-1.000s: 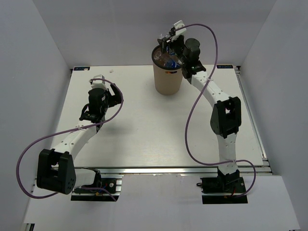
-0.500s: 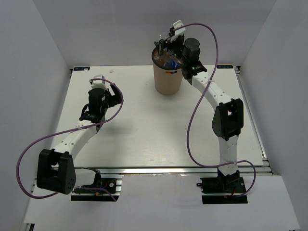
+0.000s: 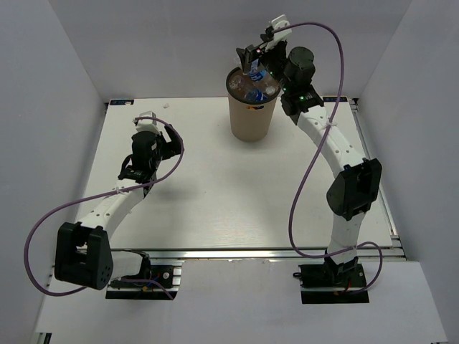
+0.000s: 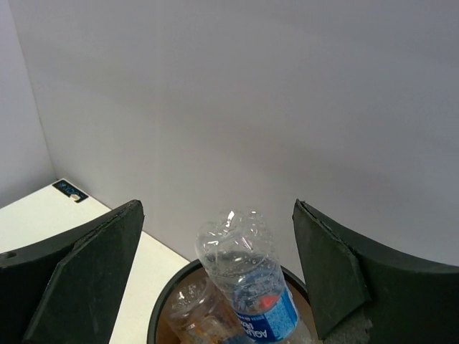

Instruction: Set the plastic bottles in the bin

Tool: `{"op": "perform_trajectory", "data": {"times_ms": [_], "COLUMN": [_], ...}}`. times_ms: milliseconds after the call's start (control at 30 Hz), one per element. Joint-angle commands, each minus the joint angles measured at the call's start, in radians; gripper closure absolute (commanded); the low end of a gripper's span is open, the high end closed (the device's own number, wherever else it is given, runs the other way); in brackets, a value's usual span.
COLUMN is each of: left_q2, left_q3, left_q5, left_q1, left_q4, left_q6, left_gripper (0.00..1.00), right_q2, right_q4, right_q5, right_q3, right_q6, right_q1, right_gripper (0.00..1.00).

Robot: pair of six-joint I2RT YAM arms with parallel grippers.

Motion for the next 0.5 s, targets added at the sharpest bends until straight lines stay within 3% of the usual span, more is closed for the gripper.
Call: {"op": "perform_trajectory", "data": {"times_ms": [0,333,400,467], "left_q2": [-0.033,-0.019,-0.024,-0.041], "left_q3": [0.034,0.041,0.046,0.046], "left_q5": [0.011,0.001,-0.015,-0.025], "left_q1": [0.008,0.008,0.009,0.009], "left_q4": [-0.009,-0.017,-0.023,-0.034], "left_q6": [0.004,0.007,0.005,0.002], "left_gripper": [0.02,0.02,0.02,0.02], "right_q2": [-0.02,0.012,-0.042,-0.112], "right_q4": [-0.007,-0.019,-0.007,0.035], "right_q5": [0.037,0.136,0.225,0.288], "right_q3": [-0.016,-0.016,-0.054,-0.192], "right_q6": [-0.005,-0.002,0.024,0.035], "right_q1": [0.002,0.001,-0.002,-0.007], "right_gripper": [0.11,0.11,0.11,0.11]}}
